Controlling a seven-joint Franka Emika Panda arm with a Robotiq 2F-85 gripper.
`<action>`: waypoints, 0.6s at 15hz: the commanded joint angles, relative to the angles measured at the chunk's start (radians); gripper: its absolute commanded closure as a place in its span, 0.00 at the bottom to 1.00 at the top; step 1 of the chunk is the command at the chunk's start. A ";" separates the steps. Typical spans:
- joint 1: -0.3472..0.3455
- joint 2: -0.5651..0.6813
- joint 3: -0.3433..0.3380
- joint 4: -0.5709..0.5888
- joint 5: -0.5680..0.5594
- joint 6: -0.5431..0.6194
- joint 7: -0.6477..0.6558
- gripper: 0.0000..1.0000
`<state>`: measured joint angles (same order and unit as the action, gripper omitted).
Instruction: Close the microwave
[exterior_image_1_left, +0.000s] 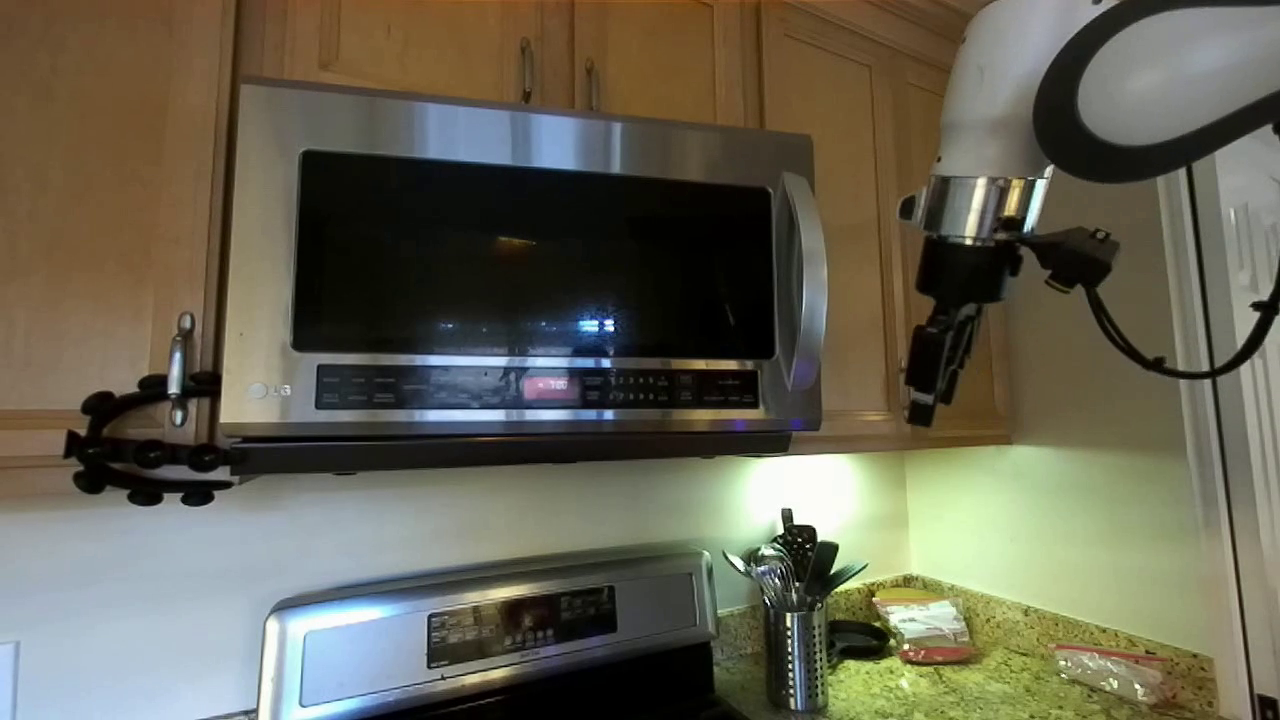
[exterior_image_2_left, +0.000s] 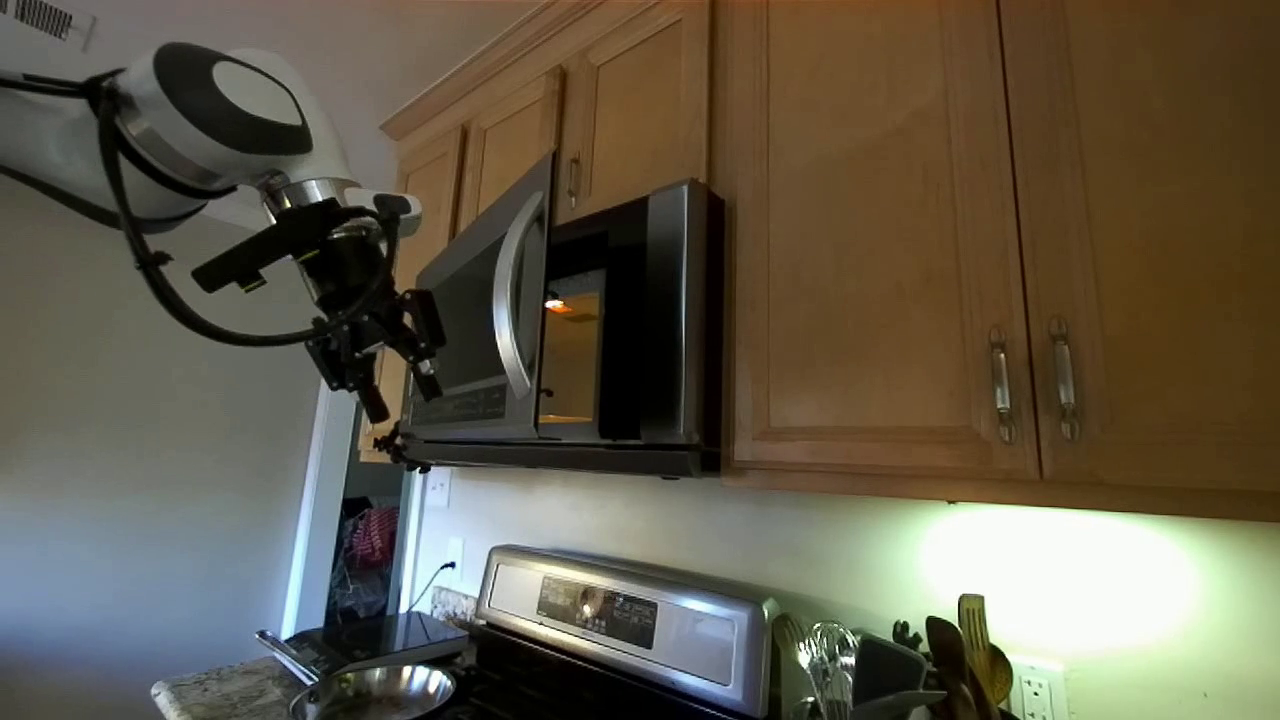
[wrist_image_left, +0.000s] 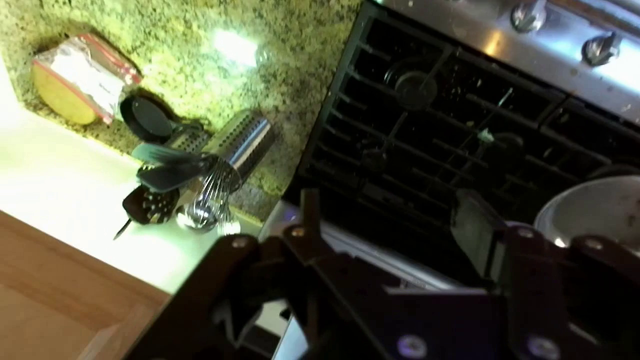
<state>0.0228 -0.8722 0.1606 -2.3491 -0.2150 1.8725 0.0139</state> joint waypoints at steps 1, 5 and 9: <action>-0.029 0.041 0.025 0.046 -0.041 0.152 0.108 0.61; -0.074 0.092 0.040 0.069 -0.062 0.323 0.192 0.86; -0.125 0.154 0.040 0.079 -0.072 0.470 0.234 0.99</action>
<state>-0.0622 -0.7737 0.1933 -2.2956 -0.2620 2.2588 0.1987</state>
